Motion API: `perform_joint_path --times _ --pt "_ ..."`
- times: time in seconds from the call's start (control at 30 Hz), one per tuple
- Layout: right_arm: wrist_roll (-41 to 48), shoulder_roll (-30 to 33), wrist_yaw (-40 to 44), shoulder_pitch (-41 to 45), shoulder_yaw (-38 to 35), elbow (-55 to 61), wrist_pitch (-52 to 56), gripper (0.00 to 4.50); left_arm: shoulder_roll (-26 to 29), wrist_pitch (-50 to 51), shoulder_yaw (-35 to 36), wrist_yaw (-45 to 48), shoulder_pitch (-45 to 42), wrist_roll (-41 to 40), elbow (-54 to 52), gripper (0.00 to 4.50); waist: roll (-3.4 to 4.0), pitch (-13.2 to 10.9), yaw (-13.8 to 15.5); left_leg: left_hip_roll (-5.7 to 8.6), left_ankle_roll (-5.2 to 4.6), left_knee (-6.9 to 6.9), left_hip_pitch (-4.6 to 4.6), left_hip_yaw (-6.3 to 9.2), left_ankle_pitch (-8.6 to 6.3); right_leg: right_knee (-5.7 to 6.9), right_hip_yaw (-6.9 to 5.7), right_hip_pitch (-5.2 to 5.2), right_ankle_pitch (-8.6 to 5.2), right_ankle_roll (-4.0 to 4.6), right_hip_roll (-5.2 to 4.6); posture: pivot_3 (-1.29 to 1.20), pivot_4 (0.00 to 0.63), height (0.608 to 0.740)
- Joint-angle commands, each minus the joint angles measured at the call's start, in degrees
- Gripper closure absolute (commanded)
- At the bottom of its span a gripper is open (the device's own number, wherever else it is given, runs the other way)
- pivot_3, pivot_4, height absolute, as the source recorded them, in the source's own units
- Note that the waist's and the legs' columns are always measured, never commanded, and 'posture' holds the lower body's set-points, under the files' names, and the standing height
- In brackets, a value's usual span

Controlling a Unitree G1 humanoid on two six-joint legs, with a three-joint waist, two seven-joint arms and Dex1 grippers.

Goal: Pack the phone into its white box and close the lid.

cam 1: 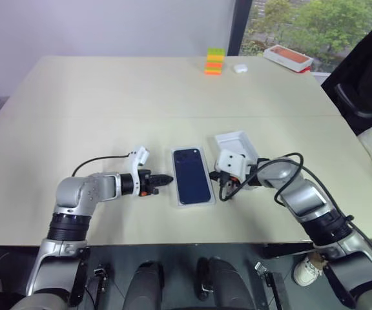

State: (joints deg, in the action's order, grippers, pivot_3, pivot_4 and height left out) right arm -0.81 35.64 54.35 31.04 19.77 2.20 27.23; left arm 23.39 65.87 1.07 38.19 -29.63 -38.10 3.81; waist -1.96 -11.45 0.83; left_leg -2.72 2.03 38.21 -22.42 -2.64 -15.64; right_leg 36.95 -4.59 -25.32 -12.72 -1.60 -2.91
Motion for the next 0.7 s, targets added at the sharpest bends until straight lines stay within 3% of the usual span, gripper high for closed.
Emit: perform_joint_path --times 0.03,0.7 --pt "0.2 1.3 0.5 -1.0 -1.2 1.2 0.3 4.50 -1.5 -1.0 -1.8 -0.1 -1.6 0.9 0.5 4.48 0.00 0.0 0.0 0.00 0.00 0.01 0.00 0.01 0.00 0.00 0.00 0.01 0.00 0.00 0.00 0.00 0.150 0.740" --pt "-1.2 1.3 1.0 -0.6 -0.5 -0.2 -0.9 4.50 -3.3 -4.0 -3.1 1.6 -2.7 4.5 2.8 4.48 -0.01 0.0 -0.1 0.01 0.00 0.04 0.06 0.03 0.00 -0.01 -0.03 0.11 -0.07 -0.12 -0.01 0.00 0.150 0.740"
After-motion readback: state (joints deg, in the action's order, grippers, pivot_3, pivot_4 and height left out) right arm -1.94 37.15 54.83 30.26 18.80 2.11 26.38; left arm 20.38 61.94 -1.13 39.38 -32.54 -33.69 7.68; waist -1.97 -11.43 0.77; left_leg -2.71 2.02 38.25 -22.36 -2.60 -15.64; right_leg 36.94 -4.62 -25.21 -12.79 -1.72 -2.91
